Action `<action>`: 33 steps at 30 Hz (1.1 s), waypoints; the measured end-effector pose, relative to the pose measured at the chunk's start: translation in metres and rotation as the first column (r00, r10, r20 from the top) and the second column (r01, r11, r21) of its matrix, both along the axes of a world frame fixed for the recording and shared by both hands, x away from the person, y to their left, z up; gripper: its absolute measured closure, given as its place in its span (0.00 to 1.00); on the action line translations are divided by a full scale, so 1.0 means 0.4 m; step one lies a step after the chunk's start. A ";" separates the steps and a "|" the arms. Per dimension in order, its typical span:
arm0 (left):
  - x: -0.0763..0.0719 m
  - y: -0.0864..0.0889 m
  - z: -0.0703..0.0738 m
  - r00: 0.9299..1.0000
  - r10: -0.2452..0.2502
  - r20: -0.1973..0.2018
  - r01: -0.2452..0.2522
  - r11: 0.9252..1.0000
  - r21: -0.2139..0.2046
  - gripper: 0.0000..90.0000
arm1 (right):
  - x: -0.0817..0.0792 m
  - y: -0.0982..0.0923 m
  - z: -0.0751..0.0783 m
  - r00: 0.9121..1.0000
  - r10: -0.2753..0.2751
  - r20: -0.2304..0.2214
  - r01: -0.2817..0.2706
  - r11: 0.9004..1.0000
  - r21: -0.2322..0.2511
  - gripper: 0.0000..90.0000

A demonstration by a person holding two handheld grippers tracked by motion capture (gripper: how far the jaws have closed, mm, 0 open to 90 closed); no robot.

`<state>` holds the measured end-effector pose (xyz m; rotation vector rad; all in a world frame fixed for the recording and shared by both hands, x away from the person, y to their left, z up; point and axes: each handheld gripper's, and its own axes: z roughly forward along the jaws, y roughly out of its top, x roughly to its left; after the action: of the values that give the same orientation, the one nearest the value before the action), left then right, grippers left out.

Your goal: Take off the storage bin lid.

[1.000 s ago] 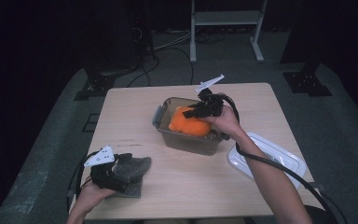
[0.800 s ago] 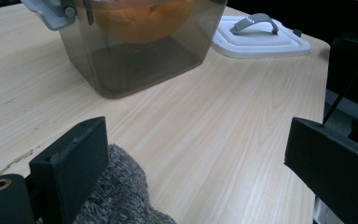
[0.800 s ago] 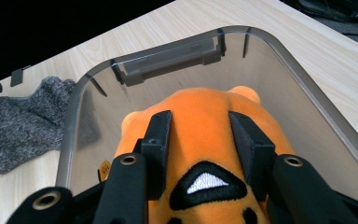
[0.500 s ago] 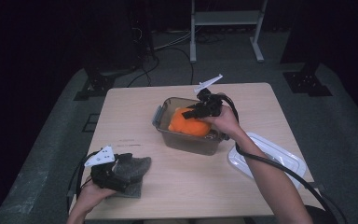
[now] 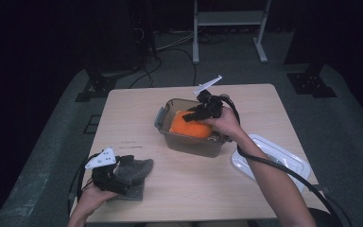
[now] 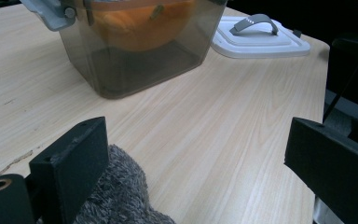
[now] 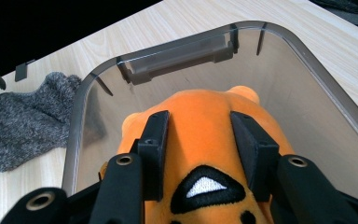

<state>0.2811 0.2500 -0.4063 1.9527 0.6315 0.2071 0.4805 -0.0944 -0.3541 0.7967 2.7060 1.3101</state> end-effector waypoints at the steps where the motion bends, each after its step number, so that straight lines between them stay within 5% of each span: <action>1: 0.000 0.000 0.000 1.000 0.001 0.000 -0.001 1.000 0.000 0.06 | 0.000 0.000 0.000 1.000 -0.001 -0.001 0.001 1.000 0.001 0.65; 33: -0.003 0.001 0.003 1.000 0.007 0.009 -0.007 1.000 0.000 0.06 | -0.006 0.010 -0.006 1.000 0.006 -0.012 -0.006 1.000 -0.021 0.64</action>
<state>0.2801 0.2503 -0.4051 1.9492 0.6326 0.2198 0.4783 -0.0905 -0.3565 0.7978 2.7287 1.2803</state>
